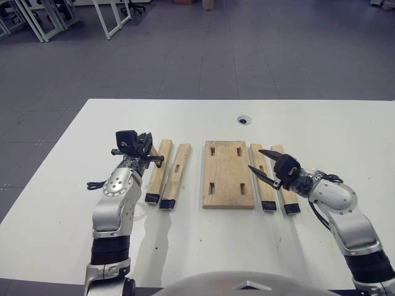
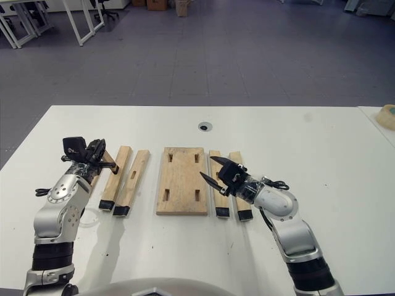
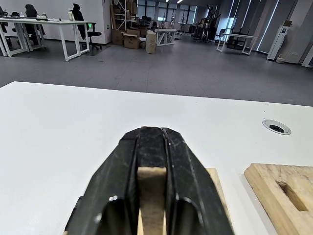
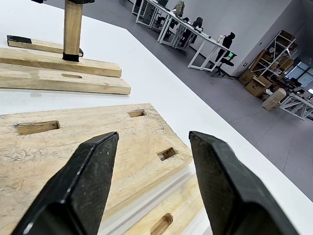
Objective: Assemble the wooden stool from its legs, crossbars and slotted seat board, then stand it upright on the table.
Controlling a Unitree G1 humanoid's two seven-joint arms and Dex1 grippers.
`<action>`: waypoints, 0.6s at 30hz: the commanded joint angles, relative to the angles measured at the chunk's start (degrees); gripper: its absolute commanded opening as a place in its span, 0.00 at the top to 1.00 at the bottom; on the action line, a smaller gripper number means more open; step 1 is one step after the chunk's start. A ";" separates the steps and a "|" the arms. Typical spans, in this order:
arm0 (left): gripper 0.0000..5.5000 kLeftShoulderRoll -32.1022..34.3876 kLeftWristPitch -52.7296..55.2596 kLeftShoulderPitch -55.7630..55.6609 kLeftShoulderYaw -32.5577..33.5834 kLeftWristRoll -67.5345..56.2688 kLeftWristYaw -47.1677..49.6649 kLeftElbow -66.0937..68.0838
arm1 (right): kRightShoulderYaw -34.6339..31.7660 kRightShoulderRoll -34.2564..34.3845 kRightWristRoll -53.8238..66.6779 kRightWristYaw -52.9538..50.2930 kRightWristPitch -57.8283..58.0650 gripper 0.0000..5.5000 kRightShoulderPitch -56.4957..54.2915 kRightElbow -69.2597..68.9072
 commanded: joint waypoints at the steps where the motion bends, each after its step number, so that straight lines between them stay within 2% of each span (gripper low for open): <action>1: 0.92 -0.67 7.60 4.05 -1.61 0.33 -0.58 1.90 | 0.54 0.12 -0.67 -0.28 0.29 0.52 -0.52 -0.09; 2: 0.92 -0.51 7.89 3.48 -1.27 0.06 -0.55 0.54 | 0.55 0.09 -0.69 -0.27 0.25 0.52 -0.49 -0.08; 6: 0.77 -0.26 9.00 0.18 1.04 -1.87 -0.91 -4.82 | 0.61 0.02 -0.77 -0.45 0.37 0.52 -0.12 -0.33; 11: 0.63 -0.48 8.80 0.72 4.68 -2.17 0.15 -9.32 | 0.72 -0.04 -0.78 -0.51 0.46 0.52 -0.12 -0.27; 14: 0.63 0.71 10.75 -0.66 8.31 -3.21 1.19 -14.76 | 0.67 -0.05 -0.78 -0.63 0.52 0.52 0.13 -0.38; 18: 0.63 3.61 15.53 -12.59 12.36 -6.72 2.33 -16.63 | 0.63 0.01 -0.90 -0.93 0.56 0.52 0.16 -0.26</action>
